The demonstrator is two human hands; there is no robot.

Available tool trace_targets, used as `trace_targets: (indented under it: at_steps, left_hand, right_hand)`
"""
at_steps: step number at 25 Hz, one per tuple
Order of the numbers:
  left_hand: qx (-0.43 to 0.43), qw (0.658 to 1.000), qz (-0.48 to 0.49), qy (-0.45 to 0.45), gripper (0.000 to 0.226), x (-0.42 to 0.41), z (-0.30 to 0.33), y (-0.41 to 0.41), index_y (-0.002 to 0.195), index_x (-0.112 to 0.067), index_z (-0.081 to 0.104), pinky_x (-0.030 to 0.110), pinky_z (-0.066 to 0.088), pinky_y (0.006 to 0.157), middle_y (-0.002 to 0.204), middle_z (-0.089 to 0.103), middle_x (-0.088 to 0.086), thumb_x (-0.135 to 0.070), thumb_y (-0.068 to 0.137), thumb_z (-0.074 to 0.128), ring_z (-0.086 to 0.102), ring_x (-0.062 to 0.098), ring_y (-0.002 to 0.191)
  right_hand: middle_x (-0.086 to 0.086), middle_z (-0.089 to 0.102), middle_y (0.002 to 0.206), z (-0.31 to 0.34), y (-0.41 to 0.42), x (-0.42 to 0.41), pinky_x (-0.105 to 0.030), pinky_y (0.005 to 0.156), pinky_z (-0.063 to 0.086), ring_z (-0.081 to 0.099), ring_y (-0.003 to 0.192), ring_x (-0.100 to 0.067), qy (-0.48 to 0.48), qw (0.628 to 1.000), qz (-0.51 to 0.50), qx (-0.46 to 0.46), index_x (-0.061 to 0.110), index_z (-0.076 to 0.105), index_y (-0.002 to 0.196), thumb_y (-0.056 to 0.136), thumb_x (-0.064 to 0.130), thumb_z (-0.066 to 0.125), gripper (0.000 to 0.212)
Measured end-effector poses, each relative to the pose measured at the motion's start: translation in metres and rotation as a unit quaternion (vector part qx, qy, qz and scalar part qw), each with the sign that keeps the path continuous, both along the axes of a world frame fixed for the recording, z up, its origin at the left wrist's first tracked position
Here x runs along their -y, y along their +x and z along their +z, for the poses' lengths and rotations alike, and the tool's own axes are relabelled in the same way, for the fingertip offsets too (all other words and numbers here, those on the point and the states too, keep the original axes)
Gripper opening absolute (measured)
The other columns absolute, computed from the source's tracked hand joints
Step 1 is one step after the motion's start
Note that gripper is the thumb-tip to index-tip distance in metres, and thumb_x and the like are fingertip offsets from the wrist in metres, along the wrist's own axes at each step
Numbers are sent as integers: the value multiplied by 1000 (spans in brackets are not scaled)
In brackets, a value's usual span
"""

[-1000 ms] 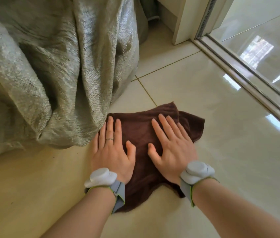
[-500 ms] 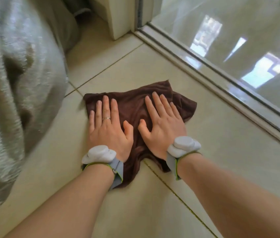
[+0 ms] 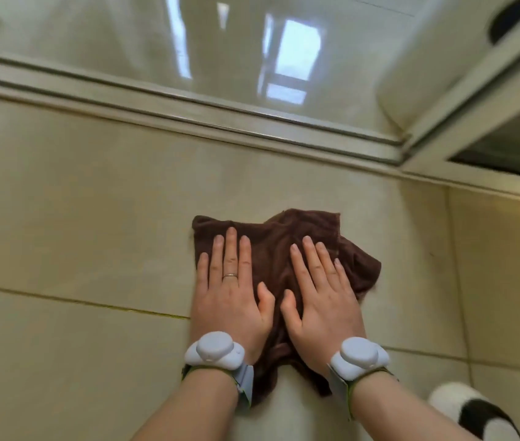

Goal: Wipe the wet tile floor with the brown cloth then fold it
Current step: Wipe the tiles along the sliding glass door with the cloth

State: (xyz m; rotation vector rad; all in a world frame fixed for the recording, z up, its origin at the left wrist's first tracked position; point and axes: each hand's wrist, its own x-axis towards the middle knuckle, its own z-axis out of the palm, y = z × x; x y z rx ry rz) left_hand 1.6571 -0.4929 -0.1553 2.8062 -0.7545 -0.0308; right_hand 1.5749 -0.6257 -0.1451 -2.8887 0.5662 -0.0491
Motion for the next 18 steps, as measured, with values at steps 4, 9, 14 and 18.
trace_targets:
  at_steps: [4,9,14,18]
  left_hand:
    - [1,998,-58,8,74,24,-1,-25,158,-7,30,49,16,126,167,21,14,-39,91,34,19,28,155]
    - [20,998,-49,26,75,27,-3,-26,158,-9,29,46,13,126,167,20,12,-41,91,32,20,27,155]
    - [29,999,-29,32,78,48,-5,-28,159,-8,28,46,12,126,168,19,12,-43,90,27,19,27,155]
    - [30,998,-23,55,78,54,-4,-38,160,-10,24,45,11,127,168,17,11,-45,91,23,16,26,156]
  right_hand:
    - [-2,23,171,-3,-56,12,-43,127,16,20,158,-20,-17,997,-70,-2,19,34,161,96,41,41,69]
    - [-3,22,171,-5,-59,13,-44,128,16,18,159,-20,-4,997,-73,6,20,33,161,94,43,40,72]
    - [-6,27,169,-6,-58,21,-46,128,18,21,158,-22,3,997,-73,36,18,37,160,91,43,40,73]
    - [-8,28,169,-10,-58,28,-44,129,16,23,157,-23,27,997,-43,50,16,39,159,92,43,35,72]
